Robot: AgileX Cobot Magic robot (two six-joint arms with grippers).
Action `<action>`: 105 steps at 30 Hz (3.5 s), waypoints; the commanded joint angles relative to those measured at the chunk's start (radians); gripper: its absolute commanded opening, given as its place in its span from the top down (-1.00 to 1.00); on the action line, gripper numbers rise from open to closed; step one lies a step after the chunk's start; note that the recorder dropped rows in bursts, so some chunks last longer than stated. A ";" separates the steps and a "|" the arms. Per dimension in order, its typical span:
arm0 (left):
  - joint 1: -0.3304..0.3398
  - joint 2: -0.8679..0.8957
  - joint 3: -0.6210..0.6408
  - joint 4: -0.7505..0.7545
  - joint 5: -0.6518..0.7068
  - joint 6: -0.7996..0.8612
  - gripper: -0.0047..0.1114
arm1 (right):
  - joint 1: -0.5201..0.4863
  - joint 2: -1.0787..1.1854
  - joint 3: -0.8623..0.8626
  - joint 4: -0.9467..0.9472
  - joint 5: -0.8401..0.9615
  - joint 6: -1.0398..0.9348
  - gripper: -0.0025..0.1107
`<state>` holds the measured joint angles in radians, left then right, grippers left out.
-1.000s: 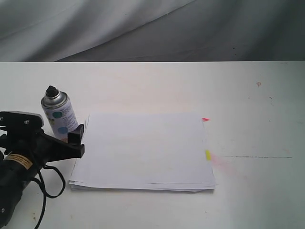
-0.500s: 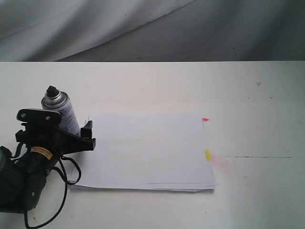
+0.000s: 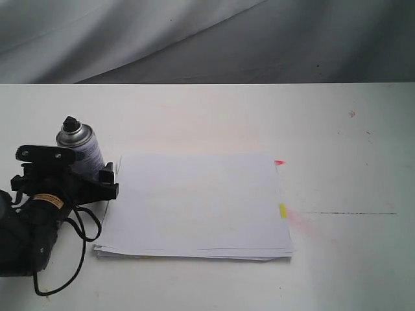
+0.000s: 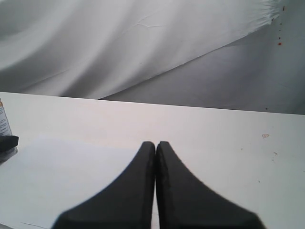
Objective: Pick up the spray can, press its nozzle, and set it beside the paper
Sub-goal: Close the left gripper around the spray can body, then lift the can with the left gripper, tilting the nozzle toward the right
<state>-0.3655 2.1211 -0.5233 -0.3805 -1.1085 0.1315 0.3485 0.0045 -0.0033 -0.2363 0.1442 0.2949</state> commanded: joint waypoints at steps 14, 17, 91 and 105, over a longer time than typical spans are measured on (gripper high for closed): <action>0.029 0.001 -0.005 0.076 -0.071 -0.021 -0.70 | 0.000 -0.005 0.003 -0.005 -0.002 0.002 0.96; 0.029 0.001 -0.005 0.076 -0.069 -0.052 -0.70 | 0.000 -0.005 0.003 -0.005 -0.002 0.002 0.96; -0.557 -0.443 -0.122 -0.808 0.162 1.387 0.92 | 0.000 -0.005 0.003 -0.005 -0.002 0.002 0.96; -0.557 -0.393 -0.122 -0.714 0.101 1.424 0.92 | 0.000 -0.005 0.003 -0.005 -0.002 0.002 0.96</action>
<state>-0.9195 1.7042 -0.6336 -1.0866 -0.9758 1.5636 0.3485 0.0045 -0.0033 -0.2363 0.1442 0.2949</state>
